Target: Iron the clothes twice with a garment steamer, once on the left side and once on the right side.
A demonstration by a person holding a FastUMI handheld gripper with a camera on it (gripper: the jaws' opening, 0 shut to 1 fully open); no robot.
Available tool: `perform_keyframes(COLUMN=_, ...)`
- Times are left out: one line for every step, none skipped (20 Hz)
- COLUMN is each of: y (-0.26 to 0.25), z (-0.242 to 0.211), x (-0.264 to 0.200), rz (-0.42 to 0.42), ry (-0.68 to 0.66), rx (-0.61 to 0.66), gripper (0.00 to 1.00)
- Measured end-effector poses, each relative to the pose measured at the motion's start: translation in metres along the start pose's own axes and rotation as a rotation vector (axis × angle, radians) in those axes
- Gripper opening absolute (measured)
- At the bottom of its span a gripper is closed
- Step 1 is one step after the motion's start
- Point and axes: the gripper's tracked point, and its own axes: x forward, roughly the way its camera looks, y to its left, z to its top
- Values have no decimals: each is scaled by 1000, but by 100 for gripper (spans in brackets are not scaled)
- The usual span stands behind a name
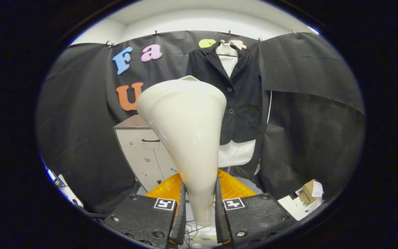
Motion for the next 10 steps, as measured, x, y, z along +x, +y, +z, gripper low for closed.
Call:
perform_keyframes(y=1, z=1, x=0, rz=1, ry=-1, rx=-1, gripper=37)
perform_keyframes(y=0, z=2, x=0, rz=1, ry=-5, rx=-1, gripper=37)
perform_keyframes(y=-1, z=2, x=0, rz=0, ry=-5, rx=1, gripper=37)
perform_keyframes(y=-1, z=3, x=0, rz=0, ry=-5, rx=4, gripper=37)
perform_keyframes(y=-2, z=3, x=1, rz=-1, ry=-5, rx=7, gripper=37)
perform_keyframes(y=-2, z=4, x=0, rz=3, ry=-3, rx=12, gripper=37)
perform_keyframes(y=-1, z=4, x=1, rz=6, ry=-5, rx=18, gripper=37)
perform_keyframes(y=-2, z=4, x=1, rz=4, ry=-5, rx=14, gripper=37)
perform_keyframes(y=-2, z=3, x=1, rz=6, ry=-3, rx=15, gripper=37)
perform_keyframes(y=-2, z=3, x=1, rz=7, ry=-2, rx=13, gripper=37)
